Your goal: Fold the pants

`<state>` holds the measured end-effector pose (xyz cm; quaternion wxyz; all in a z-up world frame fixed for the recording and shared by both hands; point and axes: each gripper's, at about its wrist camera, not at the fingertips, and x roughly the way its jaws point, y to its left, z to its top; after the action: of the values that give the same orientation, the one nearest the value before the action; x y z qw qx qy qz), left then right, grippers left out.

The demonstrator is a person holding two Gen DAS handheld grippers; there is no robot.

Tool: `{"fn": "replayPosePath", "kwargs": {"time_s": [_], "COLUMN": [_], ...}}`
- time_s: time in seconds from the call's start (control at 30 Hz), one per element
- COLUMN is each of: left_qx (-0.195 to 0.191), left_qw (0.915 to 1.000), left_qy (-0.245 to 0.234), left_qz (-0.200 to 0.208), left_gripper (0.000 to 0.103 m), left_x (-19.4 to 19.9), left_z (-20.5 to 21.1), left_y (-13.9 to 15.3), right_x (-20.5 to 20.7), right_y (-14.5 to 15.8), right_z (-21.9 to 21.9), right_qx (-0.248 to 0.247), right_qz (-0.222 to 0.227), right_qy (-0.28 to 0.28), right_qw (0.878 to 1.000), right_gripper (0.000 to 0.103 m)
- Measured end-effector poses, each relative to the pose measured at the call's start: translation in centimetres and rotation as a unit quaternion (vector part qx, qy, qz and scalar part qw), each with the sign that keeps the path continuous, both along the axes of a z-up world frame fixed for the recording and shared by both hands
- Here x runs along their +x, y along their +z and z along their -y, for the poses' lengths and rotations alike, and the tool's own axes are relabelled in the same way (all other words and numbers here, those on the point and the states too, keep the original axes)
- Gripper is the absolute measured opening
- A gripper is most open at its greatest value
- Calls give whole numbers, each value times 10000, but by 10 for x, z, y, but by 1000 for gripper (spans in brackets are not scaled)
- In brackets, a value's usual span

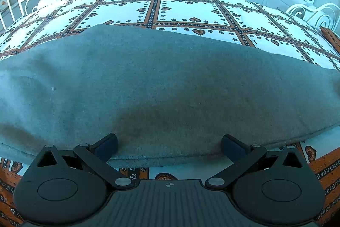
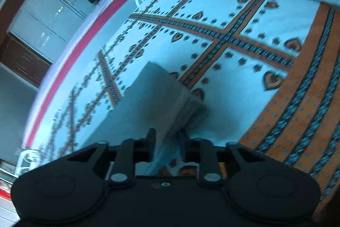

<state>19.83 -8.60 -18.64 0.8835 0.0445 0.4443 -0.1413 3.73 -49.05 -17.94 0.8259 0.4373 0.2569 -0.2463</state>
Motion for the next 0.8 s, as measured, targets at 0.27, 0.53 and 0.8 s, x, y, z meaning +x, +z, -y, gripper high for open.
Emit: {"fn": "replayPosePath", "kwargs": {"time_s": [0.27,0.53,0.8], "left_qx": [3,-2,-36], "left_qw": [10000,10000,10000], "left_qy": [-8,-13,76], "left_qz": [20,5,44], "left_gripper": [103,103,103], "left_x": [0,1,1], "left_z": [-2,-1,-1], "left_y": [1,0,-3], "right_x": [15,36,36], "right_y": [-6,14,43], "right_z": [-2,1,-8], "right_qx": [44,-140,-1071], "right_qz": [-136,464,510], "right_qy": [138,233,526], "right_qw": [9998,9986,9915], "right_gripper": [18,0,0]}}
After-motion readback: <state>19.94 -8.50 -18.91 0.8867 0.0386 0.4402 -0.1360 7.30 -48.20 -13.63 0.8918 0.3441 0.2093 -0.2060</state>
